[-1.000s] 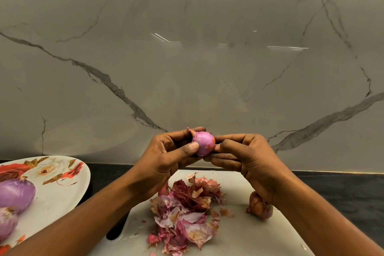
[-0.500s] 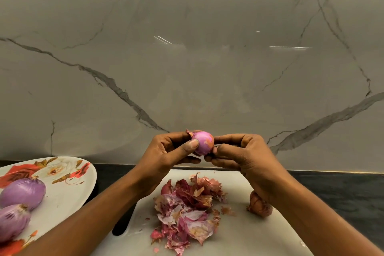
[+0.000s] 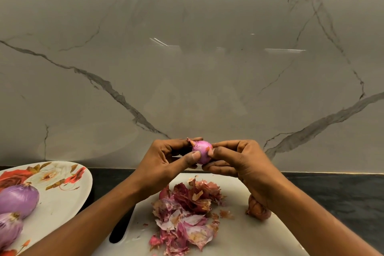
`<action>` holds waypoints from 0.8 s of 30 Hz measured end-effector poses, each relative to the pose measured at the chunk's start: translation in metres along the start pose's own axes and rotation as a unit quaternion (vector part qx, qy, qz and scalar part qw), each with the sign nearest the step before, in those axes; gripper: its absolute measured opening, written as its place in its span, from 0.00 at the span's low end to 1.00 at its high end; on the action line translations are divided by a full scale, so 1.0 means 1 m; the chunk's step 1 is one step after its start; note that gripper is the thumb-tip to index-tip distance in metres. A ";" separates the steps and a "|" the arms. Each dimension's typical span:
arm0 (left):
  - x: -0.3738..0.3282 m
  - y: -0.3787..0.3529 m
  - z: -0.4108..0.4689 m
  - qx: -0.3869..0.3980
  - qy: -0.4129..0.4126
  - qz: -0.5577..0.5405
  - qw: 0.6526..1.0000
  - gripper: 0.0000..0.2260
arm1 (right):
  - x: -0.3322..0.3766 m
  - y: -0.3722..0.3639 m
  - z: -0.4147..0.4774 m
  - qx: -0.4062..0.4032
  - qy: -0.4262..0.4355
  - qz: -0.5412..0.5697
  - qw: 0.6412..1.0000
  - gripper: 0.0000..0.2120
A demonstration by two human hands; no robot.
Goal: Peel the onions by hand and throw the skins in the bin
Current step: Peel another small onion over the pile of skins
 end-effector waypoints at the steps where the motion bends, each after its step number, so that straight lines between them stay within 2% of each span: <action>1: 0.000 0.000 0.000 0.001 0.001 -0.005 1.000 0.16 | 0.000 0.000 0.000 0.000 0.003 -0.001 1.000 0.05; 8: -0.001 0.002 0.002 -0.001 0.004 -0.083 0.997 0.17 | 0.002 0.004 -0.001 -0.012 0.029 -0.007 0.999 0.09; 14: 0.000 0.000 0.002 0.004 -0.001 -0.104 0.995 0.18 | 0.002 0.005 0.000 -0.012 0.034 -0.002 0.999 0.09; 19: 0.001 -0.001 0.003 -0.009 0.005 -0.103 0.995 0.19 | 0.002 0.004 0.001 0.015 0.016 0.038 0.999 0.11; 21: 0.001 -0.001 0.003 -0.005 0.004 -0.092 0.996 0.19 | 0.001 0.003 0.001 0.020 0.018 0.025 0.999 0.15; 24: 0.001 -0.001 0.002 -0.002 0.004 -0.080 0.997 0.18 | 0.000 0.003 0.002 0.011 0.020 0.005 1.000 0.14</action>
Point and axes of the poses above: each hand's wrist, its own z-axis towards the middle knuckle, its own y-axis out of the back of the hand, x = y × z, the point moved 2 cm from there along z, towards the middle knuckle, and after that the axes turned 8 degrees about -z, right-handed, at the moved point
